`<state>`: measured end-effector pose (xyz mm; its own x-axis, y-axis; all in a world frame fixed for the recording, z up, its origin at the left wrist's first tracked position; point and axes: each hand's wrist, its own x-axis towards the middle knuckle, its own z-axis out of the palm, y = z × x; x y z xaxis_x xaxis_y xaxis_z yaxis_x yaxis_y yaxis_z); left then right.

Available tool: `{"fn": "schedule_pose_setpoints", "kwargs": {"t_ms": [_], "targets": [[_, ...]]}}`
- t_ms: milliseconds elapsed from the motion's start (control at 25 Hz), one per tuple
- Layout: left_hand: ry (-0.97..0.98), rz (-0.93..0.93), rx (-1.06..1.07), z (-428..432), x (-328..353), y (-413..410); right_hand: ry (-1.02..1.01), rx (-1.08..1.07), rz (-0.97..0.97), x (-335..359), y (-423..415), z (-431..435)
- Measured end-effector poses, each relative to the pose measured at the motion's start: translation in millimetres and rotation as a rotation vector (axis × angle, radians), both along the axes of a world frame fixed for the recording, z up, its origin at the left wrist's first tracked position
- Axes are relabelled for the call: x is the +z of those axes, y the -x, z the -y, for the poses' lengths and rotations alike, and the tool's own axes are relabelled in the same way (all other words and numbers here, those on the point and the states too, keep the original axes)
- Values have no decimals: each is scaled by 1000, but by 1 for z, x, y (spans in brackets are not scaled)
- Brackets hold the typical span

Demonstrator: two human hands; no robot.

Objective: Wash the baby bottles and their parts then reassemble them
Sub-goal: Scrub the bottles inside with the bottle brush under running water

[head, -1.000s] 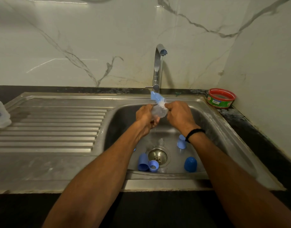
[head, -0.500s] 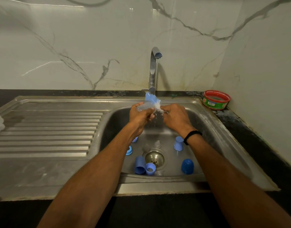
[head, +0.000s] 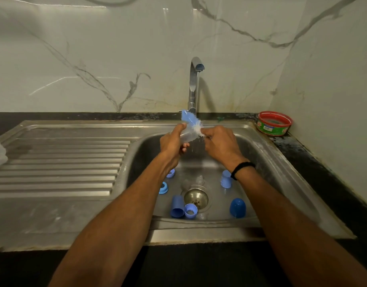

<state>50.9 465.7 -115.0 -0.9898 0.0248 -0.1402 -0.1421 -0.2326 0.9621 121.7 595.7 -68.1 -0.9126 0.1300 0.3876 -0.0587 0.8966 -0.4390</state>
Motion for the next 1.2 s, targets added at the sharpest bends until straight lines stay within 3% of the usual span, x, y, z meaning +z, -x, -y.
{"fn": "schedule_pose_setpoints", "kwargs": {"t_ms": [160, 600, 720, 1040, 1200], "targets": [[9, 13, -89, -4, 1, -5, -8, -44, 27, 1, -1, 0], [9, 64, -58, -4, 1, -9, -32, -34, 52, 4, -5, 0], [-29, 71, 42, -1, 0, -7, 5, -9, 73, 1, -4, -1], [23, 72, 34, -7, -1, -10, -55, -23, 91, 1, -6, 5], [-53, 125, 130, -3, -5, -4, -41, 15, 100, -3, -5, 9]]}}
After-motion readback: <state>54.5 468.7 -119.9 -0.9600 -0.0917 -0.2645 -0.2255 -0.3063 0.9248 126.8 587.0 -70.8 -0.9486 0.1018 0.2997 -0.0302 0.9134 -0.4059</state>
